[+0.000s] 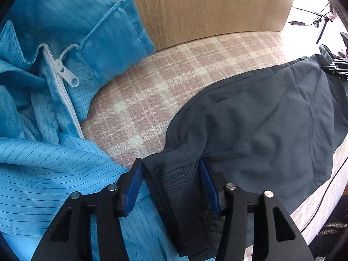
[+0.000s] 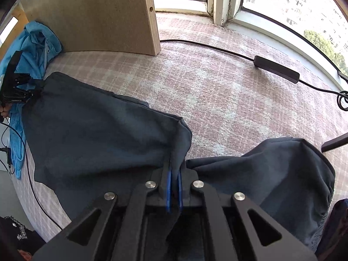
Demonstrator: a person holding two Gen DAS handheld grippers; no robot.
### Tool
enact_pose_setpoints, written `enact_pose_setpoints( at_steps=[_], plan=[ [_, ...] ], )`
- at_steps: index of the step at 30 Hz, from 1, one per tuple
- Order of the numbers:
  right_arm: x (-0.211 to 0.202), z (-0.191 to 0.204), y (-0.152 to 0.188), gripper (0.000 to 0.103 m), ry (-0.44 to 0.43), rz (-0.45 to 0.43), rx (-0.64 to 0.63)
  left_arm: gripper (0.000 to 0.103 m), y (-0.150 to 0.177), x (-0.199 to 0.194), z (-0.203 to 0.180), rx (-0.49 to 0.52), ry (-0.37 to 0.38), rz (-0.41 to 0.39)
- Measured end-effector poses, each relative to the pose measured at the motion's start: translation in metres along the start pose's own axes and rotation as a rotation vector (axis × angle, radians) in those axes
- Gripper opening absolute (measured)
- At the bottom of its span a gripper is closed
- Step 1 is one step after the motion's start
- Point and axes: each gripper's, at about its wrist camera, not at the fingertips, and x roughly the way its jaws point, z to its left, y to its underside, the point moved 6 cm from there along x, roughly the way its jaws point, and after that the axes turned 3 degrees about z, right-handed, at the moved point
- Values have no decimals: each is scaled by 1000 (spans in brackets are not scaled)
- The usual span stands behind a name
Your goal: Fold clothes
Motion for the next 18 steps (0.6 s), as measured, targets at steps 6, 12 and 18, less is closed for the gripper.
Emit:
enact_pose_setpoints(
  at_steps=[6,12,18],
  plan=[
    [0,0,4,5,-12,-5,20,20,10,-17,-14,-41,-61,-33],
    [-8,22,-1,16,-59,-51,-1,10,51,-93,10,-125,-104,-86],
    [-5,78,-31,24,-128,-120,-93,7,115,-144,90,-273,-319,-37]
  ],
)
